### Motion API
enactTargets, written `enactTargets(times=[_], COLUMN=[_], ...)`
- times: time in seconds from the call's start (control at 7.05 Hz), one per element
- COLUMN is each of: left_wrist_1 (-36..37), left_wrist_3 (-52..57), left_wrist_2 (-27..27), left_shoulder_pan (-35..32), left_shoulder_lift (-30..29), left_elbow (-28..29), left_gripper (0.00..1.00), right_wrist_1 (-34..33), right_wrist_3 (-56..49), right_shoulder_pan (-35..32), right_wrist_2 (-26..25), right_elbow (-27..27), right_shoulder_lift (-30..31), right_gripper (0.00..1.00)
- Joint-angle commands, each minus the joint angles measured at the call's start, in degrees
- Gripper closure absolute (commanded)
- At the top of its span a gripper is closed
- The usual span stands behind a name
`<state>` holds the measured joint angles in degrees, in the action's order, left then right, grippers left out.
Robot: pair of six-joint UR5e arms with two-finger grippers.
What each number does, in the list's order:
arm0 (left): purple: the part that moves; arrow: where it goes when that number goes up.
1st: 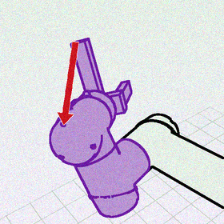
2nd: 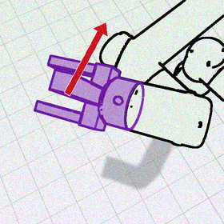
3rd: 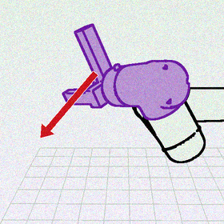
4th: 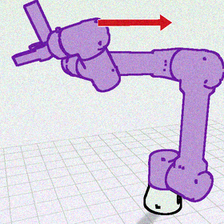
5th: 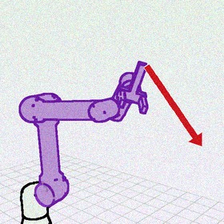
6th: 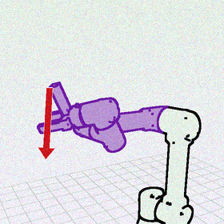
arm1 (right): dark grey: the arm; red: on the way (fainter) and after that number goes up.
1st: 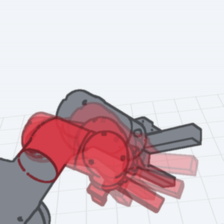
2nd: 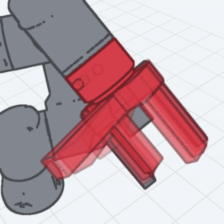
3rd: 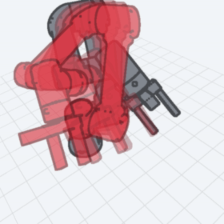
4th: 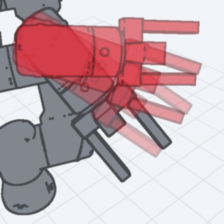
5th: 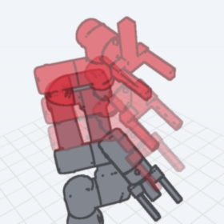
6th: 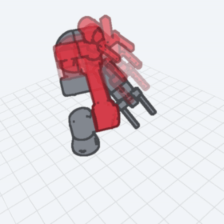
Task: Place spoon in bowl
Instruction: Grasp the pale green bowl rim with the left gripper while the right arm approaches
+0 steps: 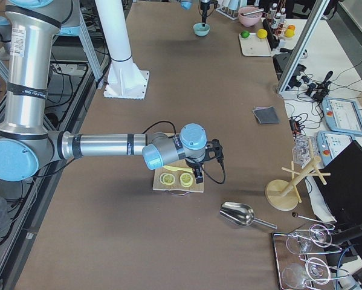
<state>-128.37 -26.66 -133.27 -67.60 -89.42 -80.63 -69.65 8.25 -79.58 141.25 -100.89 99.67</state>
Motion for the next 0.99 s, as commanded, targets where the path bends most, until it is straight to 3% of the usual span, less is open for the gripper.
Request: enactTargets(times=[0.0, 0.14, 0.57, 0.85], left_wrist_1=[-0.7, -2.2, -2.6, -1.1], left_wrist_3=[-0.3, -0.4, -12.0, -30.7], left_wrist_2=[-0.1, -0.1, -4.9, -4.7], left_shoulder_pan=[0.5, 0.5, 0.9, 9.1], left_shoulder_lift=[0.1, 0.6, -0.1, -7.0], left_elbow=[-0.4, -0.3, -9.5, -15.8], left_gripper=[0.84, 1.00, 1.00, 1.00], right_wrist_1=[0.0, 0.0, 0.0, 0.0], right_wrist_3=[0.0, 0.2, 9.8, 20.9], right_shoulder_pan=[0.0, 0.1, 2.1, 6.1], right_wrist_2=[0.0, 0.1, -0.4, -1.8], right_elbow=[0.0, 0.0, -0.1, -1.7], right_shoulder_lift=[0.0, -0.1, -4.5, -8.2], right_gripper=[0.00, 0.00, 0.00, 0.00])
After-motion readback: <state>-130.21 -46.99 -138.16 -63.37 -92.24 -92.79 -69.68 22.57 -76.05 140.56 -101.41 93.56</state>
